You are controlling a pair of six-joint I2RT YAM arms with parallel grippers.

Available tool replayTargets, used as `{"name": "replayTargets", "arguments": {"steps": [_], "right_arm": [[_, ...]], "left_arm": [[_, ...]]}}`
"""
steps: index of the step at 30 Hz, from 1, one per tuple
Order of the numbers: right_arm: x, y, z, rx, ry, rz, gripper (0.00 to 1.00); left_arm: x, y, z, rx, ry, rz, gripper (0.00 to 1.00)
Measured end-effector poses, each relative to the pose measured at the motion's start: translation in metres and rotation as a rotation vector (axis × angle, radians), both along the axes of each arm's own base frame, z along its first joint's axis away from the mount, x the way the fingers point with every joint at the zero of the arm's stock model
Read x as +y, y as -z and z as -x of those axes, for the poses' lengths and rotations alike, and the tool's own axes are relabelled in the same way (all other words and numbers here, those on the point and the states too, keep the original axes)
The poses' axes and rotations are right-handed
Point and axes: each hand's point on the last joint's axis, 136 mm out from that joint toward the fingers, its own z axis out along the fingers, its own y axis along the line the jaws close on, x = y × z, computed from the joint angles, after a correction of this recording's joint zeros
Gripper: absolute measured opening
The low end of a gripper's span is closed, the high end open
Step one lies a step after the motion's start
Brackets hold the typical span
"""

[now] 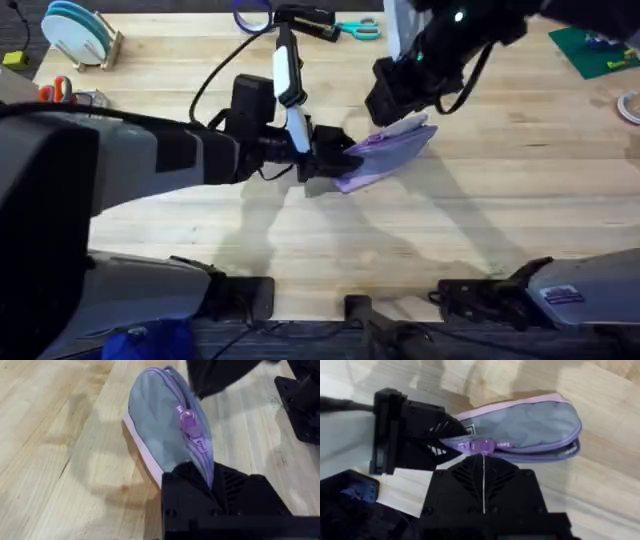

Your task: Unzip the bag, pick up the pens from the table one at a time and place them inside, then zip the bag closed.

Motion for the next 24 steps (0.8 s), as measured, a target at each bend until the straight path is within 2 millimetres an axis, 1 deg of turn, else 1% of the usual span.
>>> {"name": "replayTargets", "arguments": {"steps": [5,6,11,12,13,14,20,24], "right_arm": [[0.0,-0.023,0.0,-0.013,0.007,-0.01,0.045],[-0.001,-0.027,0.001,-0.012,0.013,-0.011,0.126],[-0.004,-0.043,0.006,-0.007,0.014,-0.009,0.85],[-0.005,-0.045,0.007,-0.006,0.013,-0.008,0.956],[-0.005,-0.048,0.008,-0.005,0.014,-0.007,0.984],[-0.006,-0.05,0.009,-0.005,0.014,-0.008,0.992],[-0.003,-0.066,0.007,-0.031,0.012,-0.032,0.995],[0.002,-0.069,0.01,-0.015,0.003,-0.065,0.996]], "left_arm": [[0.0,0.0,0.0,0.0,0.0,0.0,0.042],[0.0,0.0,0.0,0.0,0.0,0.0,0.042],[0.0,0.0,0.0,0.0,0.0,0.0,0.042],[0.0,0.0,0.0,0.0,0.0,0.0,0.042],[0.0,0.0,0.0,0.0,0.0,0.0,0.042],[0.0,0.0,0.0,0.0,0.0,0.0,0.042],[0.0,0.0,0.0,0.0,0.0,0.0,0.042],[0.0,0.0,0.0,0.0,0.0,0.0,0.042]]}}
